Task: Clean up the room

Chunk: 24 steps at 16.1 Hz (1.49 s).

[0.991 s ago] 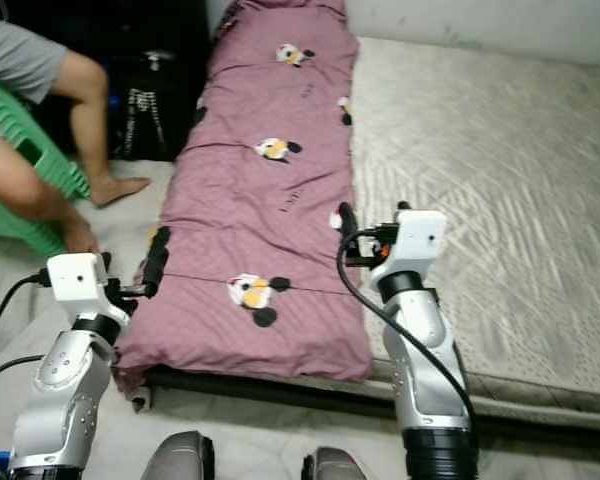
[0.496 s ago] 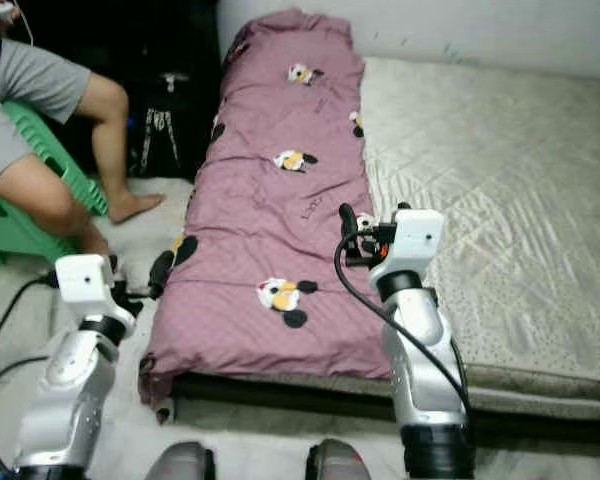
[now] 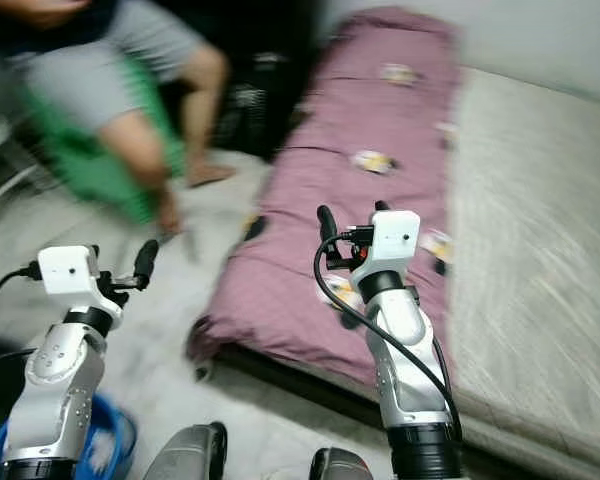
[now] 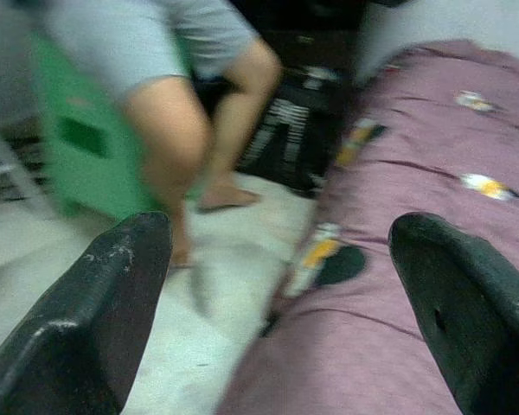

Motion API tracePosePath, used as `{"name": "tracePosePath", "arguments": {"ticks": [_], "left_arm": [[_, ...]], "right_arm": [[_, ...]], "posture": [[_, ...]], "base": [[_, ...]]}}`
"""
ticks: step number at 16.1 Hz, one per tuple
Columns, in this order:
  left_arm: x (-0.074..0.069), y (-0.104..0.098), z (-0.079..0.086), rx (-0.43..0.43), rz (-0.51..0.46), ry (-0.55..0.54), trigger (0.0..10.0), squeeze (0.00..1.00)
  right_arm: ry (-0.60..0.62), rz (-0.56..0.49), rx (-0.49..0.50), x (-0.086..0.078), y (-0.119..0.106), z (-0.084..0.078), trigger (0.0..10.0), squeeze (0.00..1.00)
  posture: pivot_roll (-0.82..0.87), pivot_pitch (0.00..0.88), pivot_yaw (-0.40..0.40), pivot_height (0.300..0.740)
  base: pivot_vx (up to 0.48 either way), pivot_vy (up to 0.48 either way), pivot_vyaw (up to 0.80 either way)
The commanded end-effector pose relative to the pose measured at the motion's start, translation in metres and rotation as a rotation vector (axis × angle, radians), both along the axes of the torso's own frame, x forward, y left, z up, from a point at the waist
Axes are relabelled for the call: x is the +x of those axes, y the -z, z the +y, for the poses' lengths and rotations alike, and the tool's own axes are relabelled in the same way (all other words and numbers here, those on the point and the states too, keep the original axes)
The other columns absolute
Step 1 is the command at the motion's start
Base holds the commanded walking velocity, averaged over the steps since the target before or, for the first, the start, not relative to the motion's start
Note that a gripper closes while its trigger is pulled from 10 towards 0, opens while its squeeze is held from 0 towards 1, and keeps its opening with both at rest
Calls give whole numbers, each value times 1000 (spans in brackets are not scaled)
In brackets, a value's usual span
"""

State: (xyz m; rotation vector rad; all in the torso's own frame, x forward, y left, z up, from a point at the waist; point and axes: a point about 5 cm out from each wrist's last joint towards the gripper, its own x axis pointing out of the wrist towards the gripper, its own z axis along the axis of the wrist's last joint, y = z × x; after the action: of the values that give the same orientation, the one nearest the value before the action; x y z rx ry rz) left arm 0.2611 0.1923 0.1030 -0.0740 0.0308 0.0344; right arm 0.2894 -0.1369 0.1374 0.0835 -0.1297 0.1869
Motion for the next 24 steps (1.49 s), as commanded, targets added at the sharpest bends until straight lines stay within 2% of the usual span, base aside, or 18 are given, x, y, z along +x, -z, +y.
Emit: {"name": "tracePosePath", "arguments": {"ticks": [1,3,6,9,10,11,16,24], "left_arm": [[-1,-5,0,14,-13,-1,10000,0],[-5,-1,1,21,-3,-7,10000,0],[-12,4,1,-14,26,2,10000,0],[-24,9,7,-5,51,10,10000,0],[-32,13,12,9,68,2,10000,0],[-33,13,13,10,69,-2,10000,0],[-39,16,13,5,83,-11,10000,0],[-39,16,16,19,73,-17,10000,0]], "right_arm": [[-4,-4,-11,2,-1,-1,10000,0],[-22,-2,-21,2,1,2,10000,0],[-19,9,-25,-2,5,0,10000,0],[-59,-10,-168,-19,14,-5,10000,0],[-50,30,-167,-31,22,-14,10000,0],[-49,32,-176,-32,23,-16,10000,0],[-52,5,-202,-32,19,-16,10000,0],[-59,-18,-199,-32,15,-11,10000,0]], "posture": [[28,154,-52,740],[31,156,-54,740],[26,148,-52,740],[23,146,-53,740],[29,145,-60,740],[29,145,-60,740],[27,135,-64,740],[20,126,-64,740]], "base": [[0,0,788],[0,0,788],[0,0,788],[0,0,788],[0,0,788],[0,0,788],[0,0,788],[0,0,788]]}}
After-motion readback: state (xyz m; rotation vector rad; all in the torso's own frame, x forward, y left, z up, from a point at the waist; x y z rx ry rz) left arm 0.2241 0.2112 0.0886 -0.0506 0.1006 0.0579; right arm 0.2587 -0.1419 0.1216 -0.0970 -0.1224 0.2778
